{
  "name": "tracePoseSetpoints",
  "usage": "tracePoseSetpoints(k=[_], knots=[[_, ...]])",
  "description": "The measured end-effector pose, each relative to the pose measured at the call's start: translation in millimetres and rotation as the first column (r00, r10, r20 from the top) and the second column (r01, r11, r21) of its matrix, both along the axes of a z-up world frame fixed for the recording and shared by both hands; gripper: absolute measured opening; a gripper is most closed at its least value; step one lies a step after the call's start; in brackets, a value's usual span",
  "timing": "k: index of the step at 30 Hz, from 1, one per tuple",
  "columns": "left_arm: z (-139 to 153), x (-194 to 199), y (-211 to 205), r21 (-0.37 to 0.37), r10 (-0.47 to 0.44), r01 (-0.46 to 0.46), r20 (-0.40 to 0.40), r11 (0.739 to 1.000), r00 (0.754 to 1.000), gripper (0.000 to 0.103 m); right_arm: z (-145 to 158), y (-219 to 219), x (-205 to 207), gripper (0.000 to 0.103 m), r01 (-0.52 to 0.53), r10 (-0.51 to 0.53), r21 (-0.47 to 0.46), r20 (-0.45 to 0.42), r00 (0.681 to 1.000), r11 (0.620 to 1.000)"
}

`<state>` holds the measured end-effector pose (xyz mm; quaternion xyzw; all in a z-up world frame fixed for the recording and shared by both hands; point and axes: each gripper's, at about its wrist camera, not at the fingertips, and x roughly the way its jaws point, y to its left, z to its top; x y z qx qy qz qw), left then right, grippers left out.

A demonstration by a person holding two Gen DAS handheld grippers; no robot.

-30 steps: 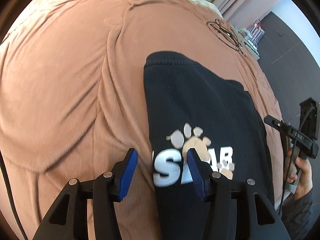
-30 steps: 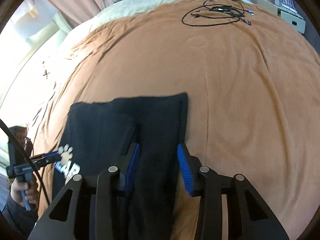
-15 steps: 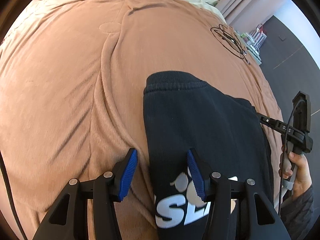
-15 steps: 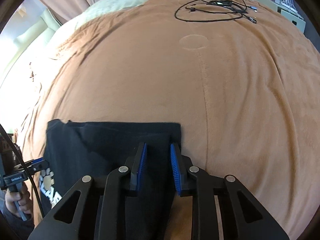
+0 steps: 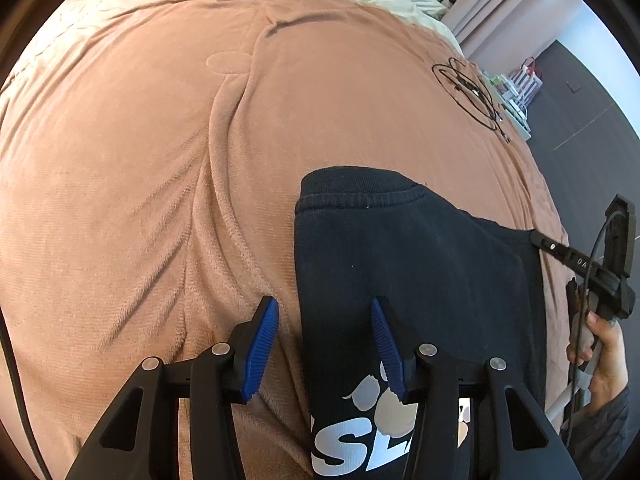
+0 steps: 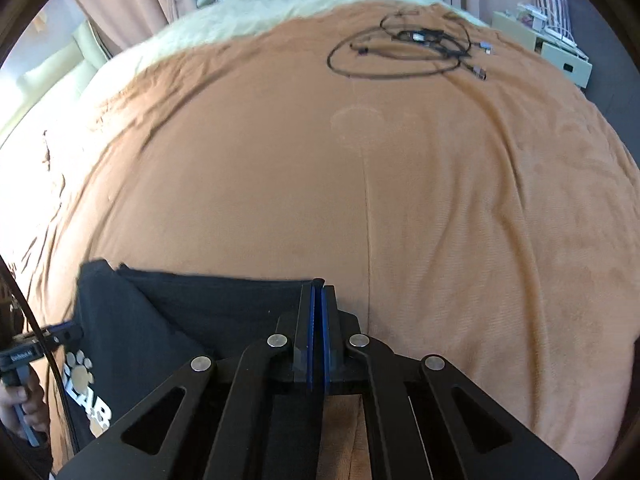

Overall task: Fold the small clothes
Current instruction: 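Grasp the ribbed hem of the black sweatshirt with both grippers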

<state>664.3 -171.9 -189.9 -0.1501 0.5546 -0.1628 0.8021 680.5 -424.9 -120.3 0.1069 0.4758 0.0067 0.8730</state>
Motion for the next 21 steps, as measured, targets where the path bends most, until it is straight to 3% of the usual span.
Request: tracePoseSetpoints(k=[2, 4, 5, 6, 10, 16, 18, 21], knots=[[1, 0, 0, -0.002, -0.004, 0.004, 0.0, 1.0, 1.0, 0.051, 2, -1, -3, 0.001, -0.013, 0.013, 0.033, 0.005, 1.0, 0.999], [2, 0, 3, -0.016, -0.009, 0.009, 0.0, 1.0, 1.0, 0.051, 5, -7, -9, 0.016, -0.021, 0.021, 0.065, 0.006, 1.0, 0.998], [3, 0, 5, -0.03, -0.008, 0.007, -0.002, 1.0, 1.0, 0.051, 7, -11, -12, 0.052, -0.023, 0.022, 0.08, 0.007, 1.0, 0.997], [3, 1, 7, -0.045, -0.006, 0.006, -0.005, 0.999, 1.0, 0.051, 10, -13, -18, 0.076, -0.024, 0.021, 0.088, 0.03, 0.999, 0.996], [3, 4, 9, -0.088, 0.001, -0.002, -0.018, 0.996, 1.0, 0.051, 6, -31, -30, 0.077, -0.062, 0.055, 0.222, 0.038, 0.998, 0.973], [-3, 6, 10, -0.112, -0.007, 0.003, -0.037, 0.994, 0.999, 0.051, -17, -48, -35, 0.077, -0.131, 0.142, 0.335, -0.007, 0.99, 0.933], [-5, 9, 10, -0.124, -0.008, 0.003, -0.039, 0.992, 0.999, 0.051, -23, -55, -34, 0.077, -0.148, 0.161, 0.398, 0.002, 0.987, 0.906], [-8, 13, 11, -0.141, -0.012, 0.007, -0.035, 0.99, 0.999, 0.051, -26, -61, -29, 0.075, -0.187, 0.193, 0.521, 0.043, 0.98, 0.833]])
